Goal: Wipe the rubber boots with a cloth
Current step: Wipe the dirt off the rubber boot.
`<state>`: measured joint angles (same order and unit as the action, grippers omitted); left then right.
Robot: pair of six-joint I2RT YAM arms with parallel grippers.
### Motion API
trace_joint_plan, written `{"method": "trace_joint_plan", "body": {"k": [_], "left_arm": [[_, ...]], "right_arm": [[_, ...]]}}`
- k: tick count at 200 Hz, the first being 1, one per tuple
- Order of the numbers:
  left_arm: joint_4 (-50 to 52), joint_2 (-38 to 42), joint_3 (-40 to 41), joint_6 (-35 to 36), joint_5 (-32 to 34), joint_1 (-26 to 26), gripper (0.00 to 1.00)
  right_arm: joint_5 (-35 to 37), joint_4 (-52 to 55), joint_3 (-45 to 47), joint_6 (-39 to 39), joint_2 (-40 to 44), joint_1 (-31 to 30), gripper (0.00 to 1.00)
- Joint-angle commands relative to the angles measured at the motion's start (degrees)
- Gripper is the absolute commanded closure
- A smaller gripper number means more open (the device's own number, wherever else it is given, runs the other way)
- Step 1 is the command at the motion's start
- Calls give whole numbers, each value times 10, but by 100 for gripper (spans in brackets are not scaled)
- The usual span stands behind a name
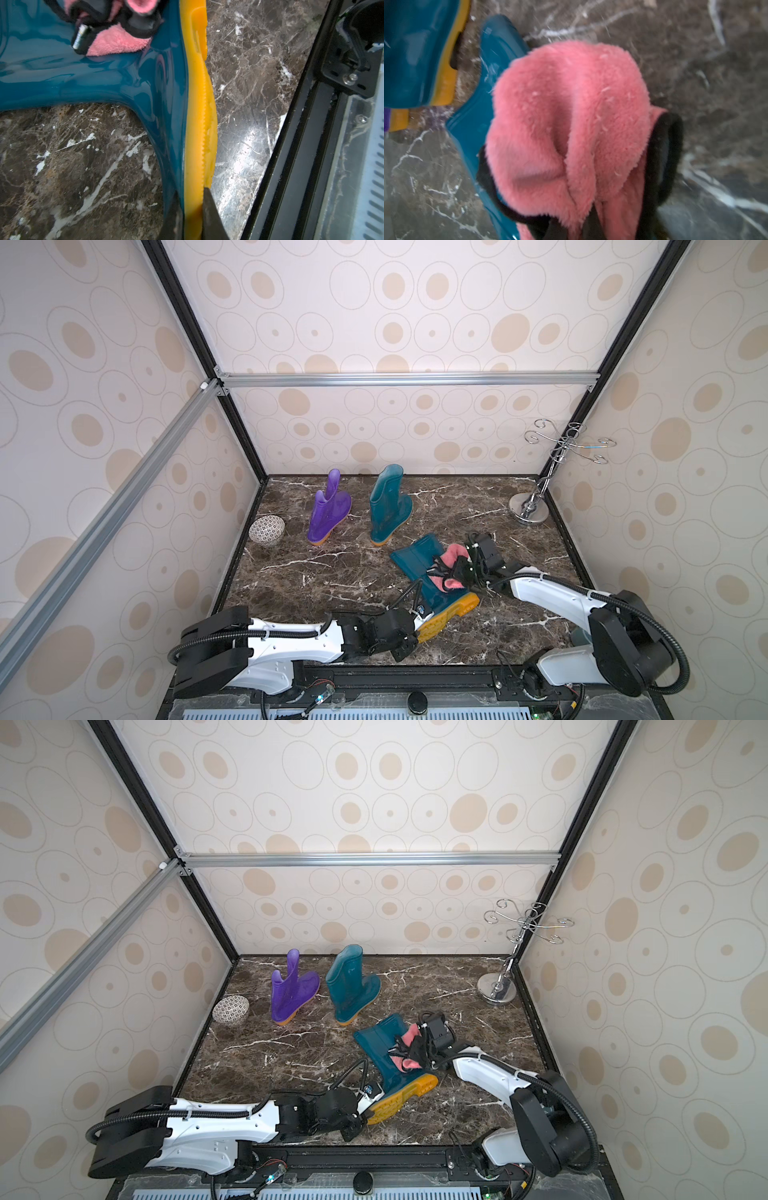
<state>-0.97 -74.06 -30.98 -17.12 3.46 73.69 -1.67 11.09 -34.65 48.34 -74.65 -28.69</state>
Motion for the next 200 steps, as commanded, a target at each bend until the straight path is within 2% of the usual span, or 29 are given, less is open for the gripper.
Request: {"method": "trace_joint_plan", "body": {"k": [1,33,57,80,94,122,144,177,200], "left_arm": [[8,-29,10,-2,-3,0,100],[8,-28,10,-2,0,0,100],[7,-29,10,-1,-1,-1,100],[6,-32,9,2,-1,-1,100],[8,-33,8,2,1,-1,100],[8,-26,9,0,2,-1,100],[10,-26,9,-1,6,-1,100],[12,-22,8,0,7,-1,100],[12,-29,6,1,2,-1,100]], "right_arm": [[4,119,30,4,66,-5,100],[16,247,13,-31,197,-6,100],[3,305,-15,-68,246,-7,100],[-93,269,-26,-96,214,-12,100],[-130,240,-50,-108,179,-34,100],[-112,182,-92,-110,124,-131,100],[-101,150,-103,-72,88,-172,100],[30,147,-80,-43,96,-164,100],[19,149,-56,-35,70,-105,100]]}}
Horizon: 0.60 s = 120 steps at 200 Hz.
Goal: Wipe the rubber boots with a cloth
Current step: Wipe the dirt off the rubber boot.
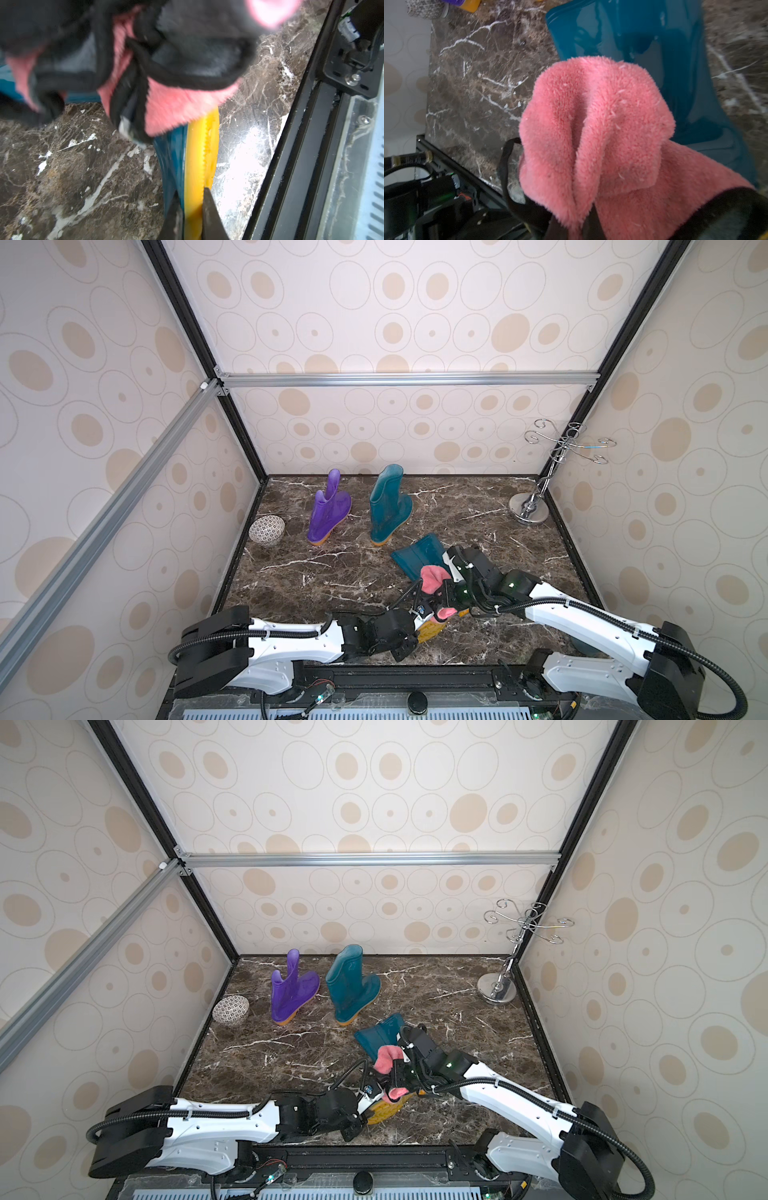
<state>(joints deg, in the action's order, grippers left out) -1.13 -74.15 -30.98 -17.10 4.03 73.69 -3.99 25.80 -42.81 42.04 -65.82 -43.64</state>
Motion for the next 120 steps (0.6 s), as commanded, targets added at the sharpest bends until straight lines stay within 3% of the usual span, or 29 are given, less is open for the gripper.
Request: {"method": "trace_joint_plan", "body": {"k": [1,56,82,103,120], "left_arm": [[13,-28,6,0,-3,-1,100],[14,-26,8,-1,-2,-1,100],[12,-26,8,-2,-1,-1,100],[14,-29,7,-2,-2,-1,100],[14,-30,5,-1,1,-1,100]], "right_arm": [[41,4,26,28,-20,47,100],[28,50,12,-33,-66,181,100],[40,80,-2,-41,-28,240,100],[-6,54,17,-15,29,292,100],[-14,65,5,-27,61,298,100]]}}
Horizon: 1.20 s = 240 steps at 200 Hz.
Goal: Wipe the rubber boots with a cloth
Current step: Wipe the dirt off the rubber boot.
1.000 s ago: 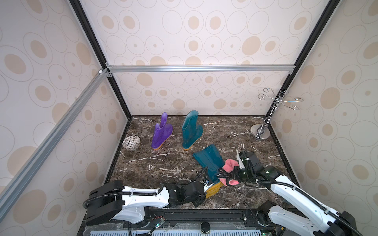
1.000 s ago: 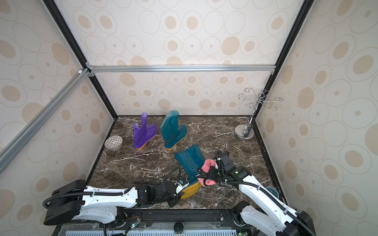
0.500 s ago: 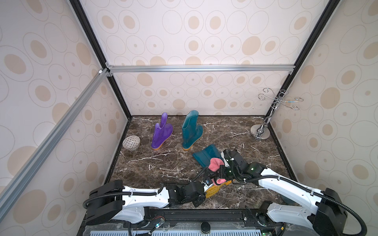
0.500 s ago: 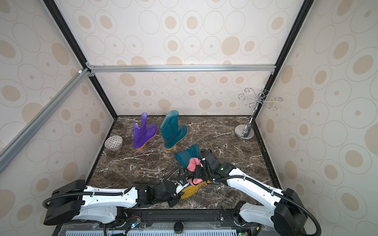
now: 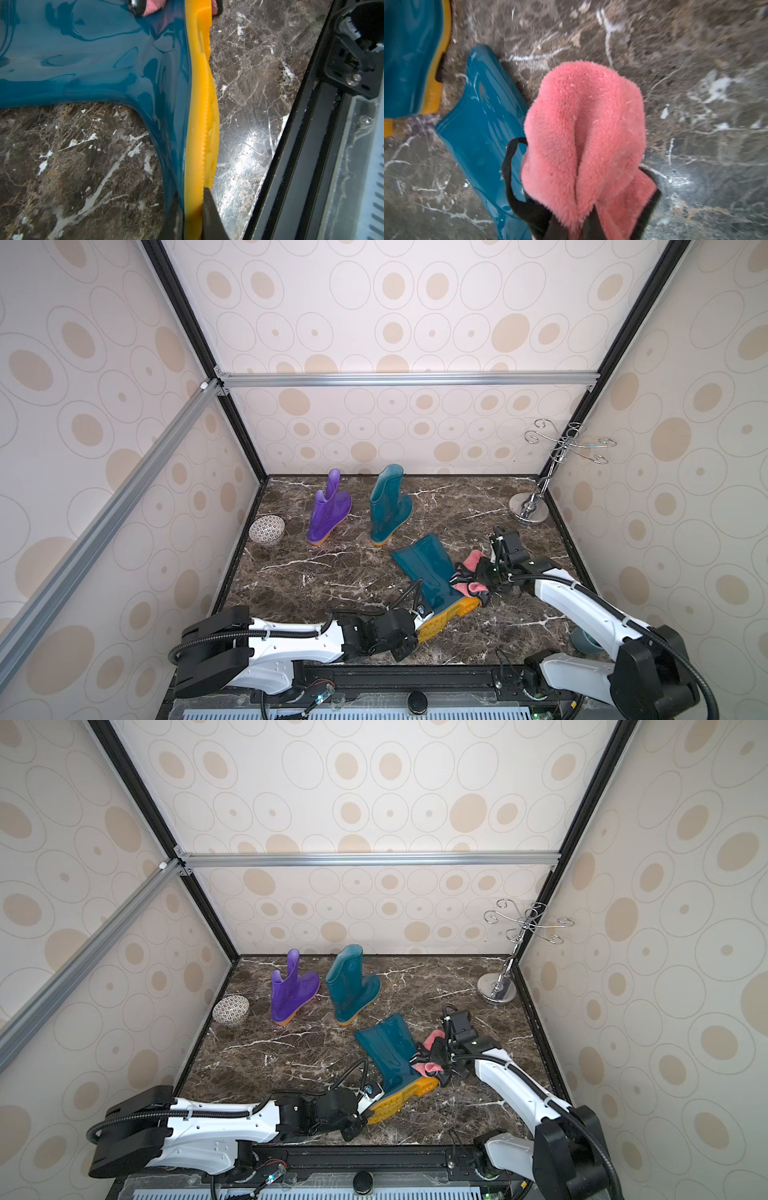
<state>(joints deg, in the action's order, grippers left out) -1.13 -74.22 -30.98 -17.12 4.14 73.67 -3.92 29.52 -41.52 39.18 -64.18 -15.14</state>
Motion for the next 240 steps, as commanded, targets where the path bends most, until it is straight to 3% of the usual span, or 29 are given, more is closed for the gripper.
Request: {"method": "trace_joint_plan", "body": {"k": [1,41,86,126,153,240], "left_arm": [[14,-29,5,-1,-1,0,100],[16,-20,5,-1,8,0,100],[20,-23,2,-1,9,-1,98],[18,-26,0,0,7,0,99],[22,-29,-5,3,8,0,98],[24,-33,-8,2,7,-1,88]], "right_arm": [[-14,30,-10,0,46,13,100],[-19,122,-98,-25,81,13,100],[-191,-49,-15,24,162,11,100],[-127,-17,-4,23,196,10,100],[-163,-13,7,30,169,10,100],[-174,-31,26,30,148,9,100]]}}
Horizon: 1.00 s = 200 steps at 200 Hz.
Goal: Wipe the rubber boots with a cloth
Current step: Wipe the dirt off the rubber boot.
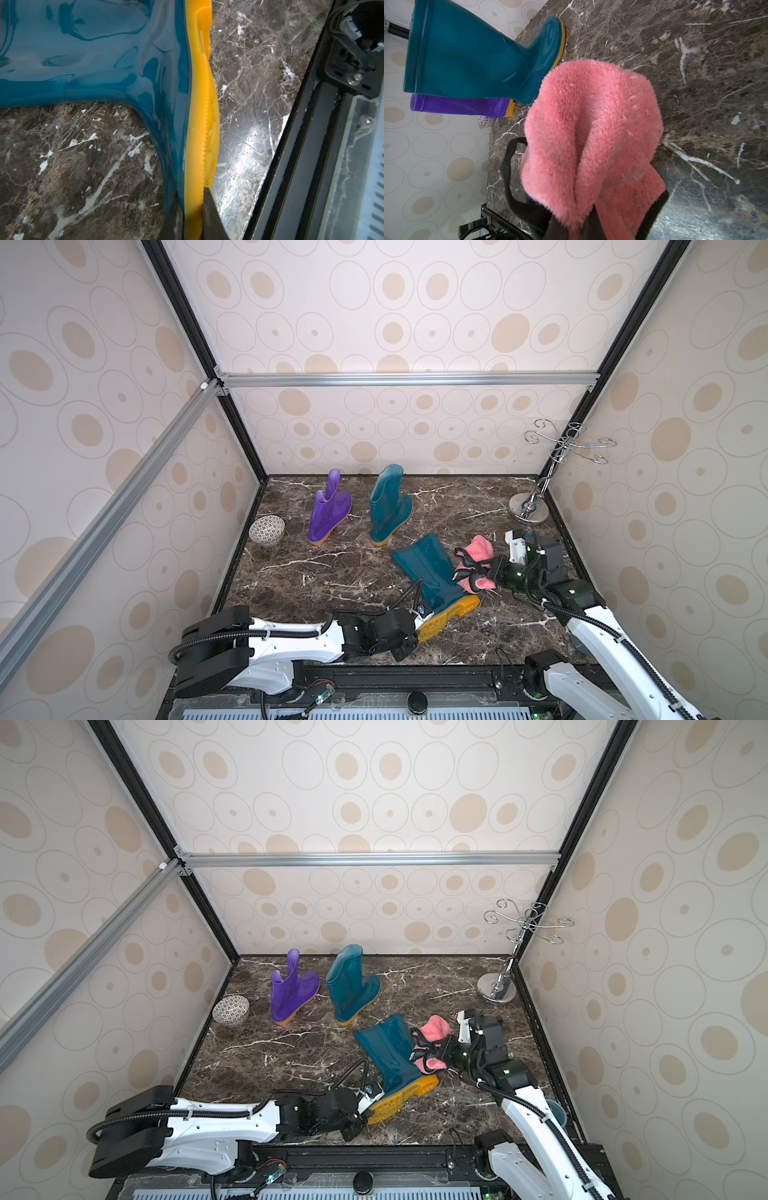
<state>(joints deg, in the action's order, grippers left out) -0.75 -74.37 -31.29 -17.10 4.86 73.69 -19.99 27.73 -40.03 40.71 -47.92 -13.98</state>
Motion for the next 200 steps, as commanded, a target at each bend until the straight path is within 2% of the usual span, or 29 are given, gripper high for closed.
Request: {"method": "trace_joint_plan", "body": {"k": [1,22,58,80,95,139,162,176,200], "left_arm": [[19,-31,-5,1,-1,-1,88],[17,-34,-4,2,-8,-1,89],[17,-43,-4,5,-9,-1,98],[11,-39,2,2,-10,-1,100],[7,-43,4,3,-12,0,100],[6,-44,3,6,-16,0,100],[4,-39,8,1,-16,-1,100],[4,-37,9,0,-16,-1,100],[3,-40,7,3,-17,0,100]], "right_arm": [[-14,-15,12,16,-17,-3,100],[-14,-47,26,27,-57,-17,100],[53,-100,30,50,-144,-157,100],[63,-227,80,96,-181,-195,100],[67,-286,84,111,-244,-196,100],[59,-323,-37,109,-471,-203,100],[103,-364,-65,116,-495,-206,100],[153,-357,-83,123,-497,-208,100],[184,-349,-121,133,-520,-203,100]]}}
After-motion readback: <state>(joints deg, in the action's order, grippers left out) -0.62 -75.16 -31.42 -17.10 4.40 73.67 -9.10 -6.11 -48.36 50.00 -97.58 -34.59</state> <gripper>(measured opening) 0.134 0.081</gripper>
